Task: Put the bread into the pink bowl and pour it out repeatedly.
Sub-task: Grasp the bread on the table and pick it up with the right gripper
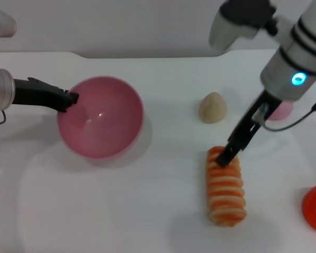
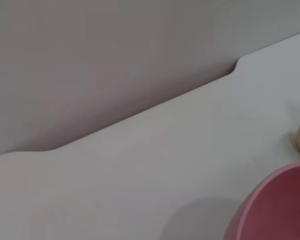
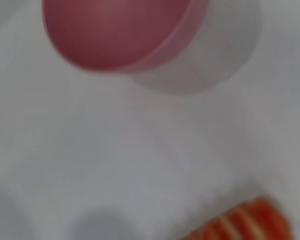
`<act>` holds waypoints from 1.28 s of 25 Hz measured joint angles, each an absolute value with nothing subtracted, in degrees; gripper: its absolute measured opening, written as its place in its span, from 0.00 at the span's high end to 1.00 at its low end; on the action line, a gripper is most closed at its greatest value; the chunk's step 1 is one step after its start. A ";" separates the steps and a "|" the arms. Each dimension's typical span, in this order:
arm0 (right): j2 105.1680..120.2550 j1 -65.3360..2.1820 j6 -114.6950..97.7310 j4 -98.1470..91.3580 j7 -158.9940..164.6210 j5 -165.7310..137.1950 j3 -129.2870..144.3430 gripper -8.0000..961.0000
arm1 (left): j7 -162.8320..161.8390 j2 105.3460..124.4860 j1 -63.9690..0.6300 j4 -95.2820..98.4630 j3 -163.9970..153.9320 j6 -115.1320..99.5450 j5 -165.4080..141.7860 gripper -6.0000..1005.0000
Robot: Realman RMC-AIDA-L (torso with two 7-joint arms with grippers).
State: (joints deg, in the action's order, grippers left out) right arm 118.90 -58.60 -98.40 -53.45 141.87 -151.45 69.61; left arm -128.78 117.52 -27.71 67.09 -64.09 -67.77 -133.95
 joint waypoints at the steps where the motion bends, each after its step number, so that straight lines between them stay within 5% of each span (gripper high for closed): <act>1: 118.92 -58.60 -97.58 -52.02 141.88 -150.67 70.59 0.31 | -128.53 117.57 -27.53 67.05 -64.24 -68.01 -133.95 0.95; 32: 119.44 -55.00 -90.72 -42.49 142.12 -145.59 76.43 0.29 | -127.29 117.59 -26.65 65.72 -64.68 -69.35 -133.94 0.95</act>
State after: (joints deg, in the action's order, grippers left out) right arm 119.44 -55.00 -90.72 -42.49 142.12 -145.59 76.43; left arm -127.29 117.59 -26.65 65.72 -64.68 -69.35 -133.94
